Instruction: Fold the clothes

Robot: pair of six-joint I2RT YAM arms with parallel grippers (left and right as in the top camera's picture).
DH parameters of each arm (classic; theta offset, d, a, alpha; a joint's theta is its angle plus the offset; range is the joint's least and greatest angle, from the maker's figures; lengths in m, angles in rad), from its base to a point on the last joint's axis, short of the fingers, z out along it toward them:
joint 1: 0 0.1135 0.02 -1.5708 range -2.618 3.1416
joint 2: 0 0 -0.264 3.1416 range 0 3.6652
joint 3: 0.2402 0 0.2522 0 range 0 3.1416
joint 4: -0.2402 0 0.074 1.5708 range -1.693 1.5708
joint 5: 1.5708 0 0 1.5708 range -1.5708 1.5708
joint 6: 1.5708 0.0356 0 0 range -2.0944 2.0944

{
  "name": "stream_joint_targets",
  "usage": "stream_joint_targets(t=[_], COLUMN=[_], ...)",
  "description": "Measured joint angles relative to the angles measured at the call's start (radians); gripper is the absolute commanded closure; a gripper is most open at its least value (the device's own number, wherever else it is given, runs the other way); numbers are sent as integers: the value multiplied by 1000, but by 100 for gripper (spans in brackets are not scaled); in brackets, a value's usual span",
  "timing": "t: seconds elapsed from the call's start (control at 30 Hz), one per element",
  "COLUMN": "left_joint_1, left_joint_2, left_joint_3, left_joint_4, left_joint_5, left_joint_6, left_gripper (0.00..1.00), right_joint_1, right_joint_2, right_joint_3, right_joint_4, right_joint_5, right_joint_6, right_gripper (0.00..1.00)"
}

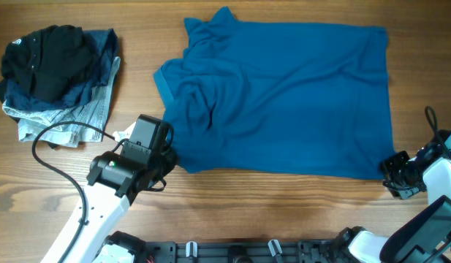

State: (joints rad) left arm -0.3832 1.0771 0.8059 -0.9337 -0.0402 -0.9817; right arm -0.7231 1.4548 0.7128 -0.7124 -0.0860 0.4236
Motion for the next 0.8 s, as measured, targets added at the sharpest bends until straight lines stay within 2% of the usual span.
stream_joint_targets(t=[0.3, 0.37, 0.4, 0.47, 0.8], left_joint_1=[17, 27, 31, 32, 32], left_joint_2=[0, 0, 0, 0, 0], left_joint_3=[0, 0, 0, 0, 0], left_joint_4=[3, 2, 2, 2, 4], left_joint_5=[-1, -1, -1, -1, -1], left_joint_6=[0, 0, 0, 0, 0], left_gripper=[96, 96, 96, 96, 96], right_joint_1=[0, 0, 0, 0, 0], right_joint_2=[0, 0, 0, 0, 0], right_joint_3=[0, 0, 0, 0, 0], right_joint_4=[-5, -8, -8, -8, -6], right_joint_5=[17, 18, 20, 24, 28], right_joint_6=[32, 33, 34, 44, 47], right_gripper=[96, 85, 71, 56, 50])
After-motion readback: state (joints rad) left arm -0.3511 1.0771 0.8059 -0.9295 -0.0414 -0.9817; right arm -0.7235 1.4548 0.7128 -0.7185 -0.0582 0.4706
